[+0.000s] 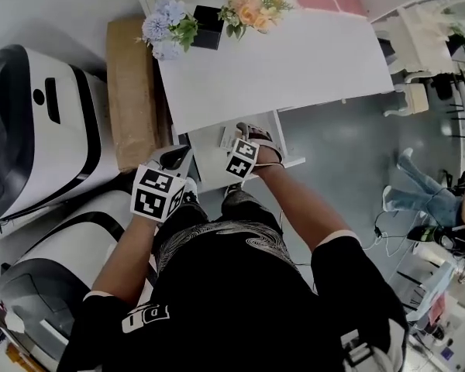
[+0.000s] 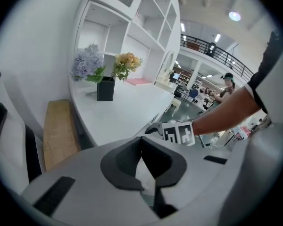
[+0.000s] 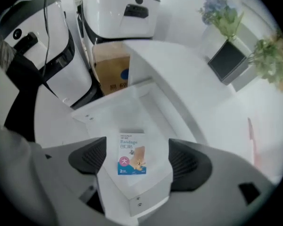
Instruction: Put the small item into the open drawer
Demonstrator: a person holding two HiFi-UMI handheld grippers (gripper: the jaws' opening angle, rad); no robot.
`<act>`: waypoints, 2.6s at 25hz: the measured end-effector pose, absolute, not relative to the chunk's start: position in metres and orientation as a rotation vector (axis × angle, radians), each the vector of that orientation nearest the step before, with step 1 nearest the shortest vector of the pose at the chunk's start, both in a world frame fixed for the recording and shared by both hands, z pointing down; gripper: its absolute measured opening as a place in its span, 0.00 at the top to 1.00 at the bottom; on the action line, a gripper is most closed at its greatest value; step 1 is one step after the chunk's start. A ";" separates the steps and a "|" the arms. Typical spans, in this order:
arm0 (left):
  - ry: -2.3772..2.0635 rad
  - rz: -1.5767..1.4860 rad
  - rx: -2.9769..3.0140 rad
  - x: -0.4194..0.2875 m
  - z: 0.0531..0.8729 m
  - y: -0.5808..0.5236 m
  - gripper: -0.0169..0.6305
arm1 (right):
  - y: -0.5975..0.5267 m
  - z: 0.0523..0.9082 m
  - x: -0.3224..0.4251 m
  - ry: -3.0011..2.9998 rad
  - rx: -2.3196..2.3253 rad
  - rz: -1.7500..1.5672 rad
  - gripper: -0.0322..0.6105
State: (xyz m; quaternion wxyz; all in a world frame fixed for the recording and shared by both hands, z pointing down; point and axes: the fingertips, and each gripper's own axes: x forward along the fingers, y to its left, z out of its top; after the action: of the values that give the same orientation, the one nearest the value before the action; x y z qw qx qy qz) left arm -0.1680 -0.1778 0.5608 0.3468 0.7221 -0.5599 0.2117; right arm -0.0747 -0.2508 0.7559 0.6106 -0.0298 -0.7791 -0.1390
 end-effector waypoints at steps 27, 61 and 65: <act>-1.409 0.463 2.266 -0.161 0.445 -0.187 0.95 | -0.207 0.439 -0.037 -2.683 0.892 0.586 0.94; -1.623 0.379 2.132 -0.003 0.420 -0.069 0.95 | -0.102 0.428 0.122 -2.820 0.641 0.624 0.94; -1.654 0.401 2.094 0.009 0.427 -0.047 0.95 | -0.086 0.434 0.134 -2.821 0.602 0.621 0.94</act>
State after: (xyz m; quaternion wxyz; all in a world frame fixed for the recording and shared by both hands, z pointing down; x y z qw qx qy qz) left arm 0.0094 -0.0469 0.4268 0.2197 0.7570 -0.5980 0.1451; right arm 0.1341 -0.0864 0.4341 0.0952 0.2031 -0.9517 0.2095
